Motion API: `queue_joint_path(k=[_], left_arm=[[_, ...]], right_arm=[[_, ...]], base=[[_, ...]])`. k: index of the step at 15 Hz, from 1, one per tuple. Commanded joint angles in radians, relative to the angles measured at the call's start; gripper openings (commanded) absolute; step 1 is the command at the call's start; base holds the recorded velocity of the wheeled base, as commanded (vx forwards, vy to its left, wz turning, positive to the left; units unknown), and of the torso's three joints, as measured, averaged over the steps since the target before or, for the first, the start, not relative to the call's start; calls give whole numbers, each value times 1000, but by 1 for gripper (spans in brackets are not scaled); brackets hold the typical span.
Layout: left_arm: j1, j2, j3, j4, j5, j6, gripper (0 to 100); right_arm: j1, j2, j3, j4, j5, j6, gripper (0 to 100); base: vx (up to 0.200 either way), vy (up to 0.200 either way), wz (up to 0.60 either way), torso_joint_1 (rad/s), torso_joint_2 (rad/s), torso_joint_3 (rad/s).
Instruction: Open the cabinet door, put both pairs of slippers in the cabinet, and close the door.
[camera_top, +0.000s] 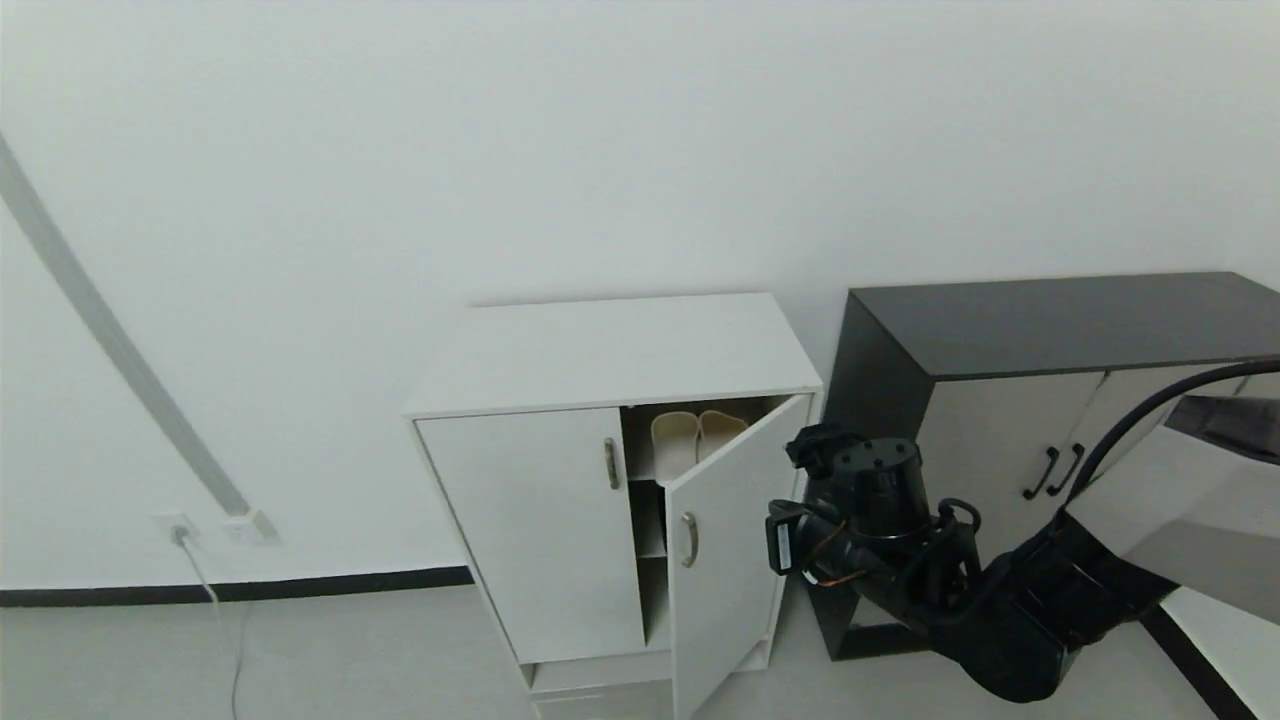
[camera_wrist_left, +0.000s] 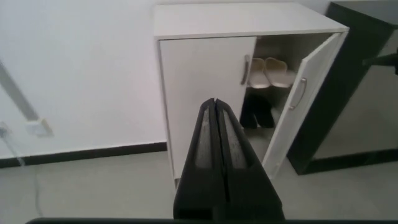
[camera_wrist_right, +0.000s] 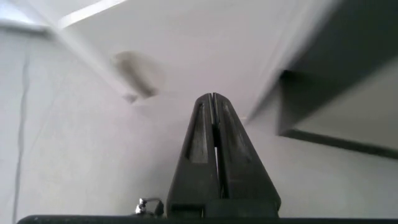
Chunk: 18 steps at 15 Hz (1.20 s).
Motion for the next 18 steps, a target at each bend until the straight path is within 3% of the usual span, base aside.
queue_joint_path(k=[1,6,12,15,18], left_arm=[[2,1,0,-2,0,0,0],[1,1,0,0,0,0,0],[1,1,0,0,0,0,0],[1,1,0,0,-1,2,0],[1,1,0,0,-1,0,0]], right_arm=[[-5,-1,13,-10,1,-1,0],[-3,-1,37,-21,7,-18,0],[-5,-1,197,-208,159,-79,0],[-2,4,208,-220,185,-87,0],[0,9,209,-220,185,-87,0]], base=[[0,0,0,0,0,0],[0,0,0,0,0,0],[0,0,0,0,0,0],[0,0,0,0,0,0],[200,0,0,-1,2,4]])
